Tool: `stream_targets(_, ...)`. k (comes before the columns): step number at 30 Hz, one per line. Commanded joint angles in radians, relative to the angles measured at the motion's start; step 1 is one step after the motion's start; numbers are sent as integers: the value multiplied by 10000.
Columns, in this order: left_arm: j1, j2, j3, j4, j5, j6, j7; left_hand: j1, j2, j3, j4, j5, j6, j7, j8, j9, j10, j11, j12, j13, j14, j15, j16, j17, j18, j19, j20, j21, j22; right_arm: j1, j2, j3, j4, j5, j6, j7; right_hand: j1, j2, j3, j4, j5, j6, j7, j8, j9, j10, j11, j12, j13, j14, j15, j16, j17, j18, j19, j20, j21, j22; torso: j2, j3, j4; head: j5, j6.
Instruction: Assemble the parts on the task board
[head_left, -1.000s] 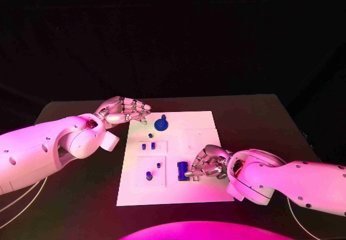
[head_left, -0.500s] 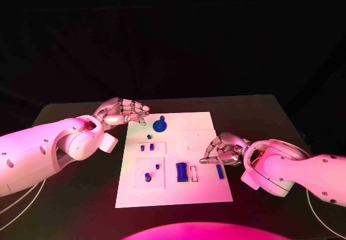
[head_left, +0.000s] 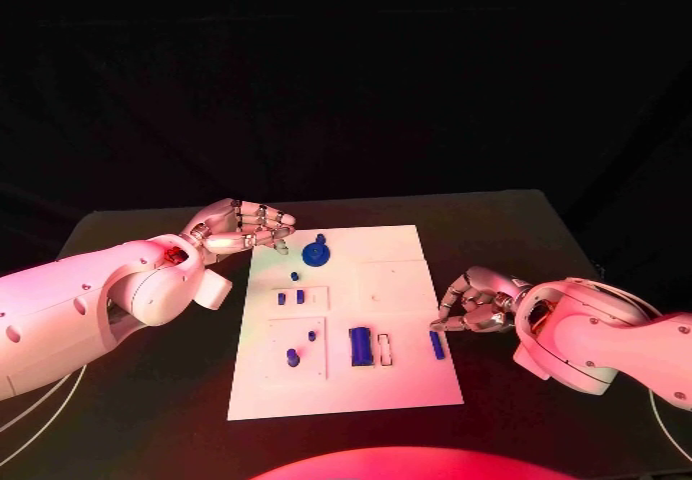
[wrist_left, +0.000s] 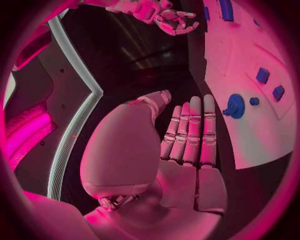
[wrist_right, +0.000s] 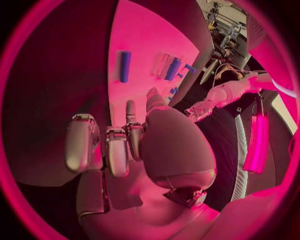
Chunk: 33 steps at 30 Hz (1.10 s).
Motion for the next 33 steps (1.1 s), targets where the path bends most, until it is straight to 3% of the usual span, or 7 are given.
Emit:
stream_targets(1,5,17,6,26,76,97,98,-53,52,-60,-5,52,-91,58,-6,-16,-75,10,64,-15,-12,69,-46,-9,116,49,18,-17,-9,-107,-30,-10,16,-796,662,-402,52,-30,60,2,19,73,-5,36,21,232,35,-20,1147,857,60,-11,1795,-49,185,68,21,1875,8,-1,1,-5,-13)
stream_targets(25,5,-20,6,42,76,109,104,-53,52,-60,-5,52,-91,58,-6,-16,-75,10,64,-15,-12,69,-46,-9,116,49,18,-17,-9,-764,601,-24,-398,-1291,947,-679,-69,-11,91,30,-67,214,-45,85,82,241,10,-19,1155,863,49,-3,1827,-54,195,73,60,1885,8,-1,-2,72,-69)
stream_targets(33,5,-33,6,47,77,130,98,-53,52,-60,-5,52,-91,58,-6,-16,-75,10,64,-15,-12,69,-46,-9,116,49,18,-17,-9,-881,924,-26,-600,-2071,1052,-736,315,56,315,-76,-113,267,-107,67,141,253,-50,-20,1165,860,-5,-9,1816,-54,199,37,69,1889,3,0,2,79,-100)
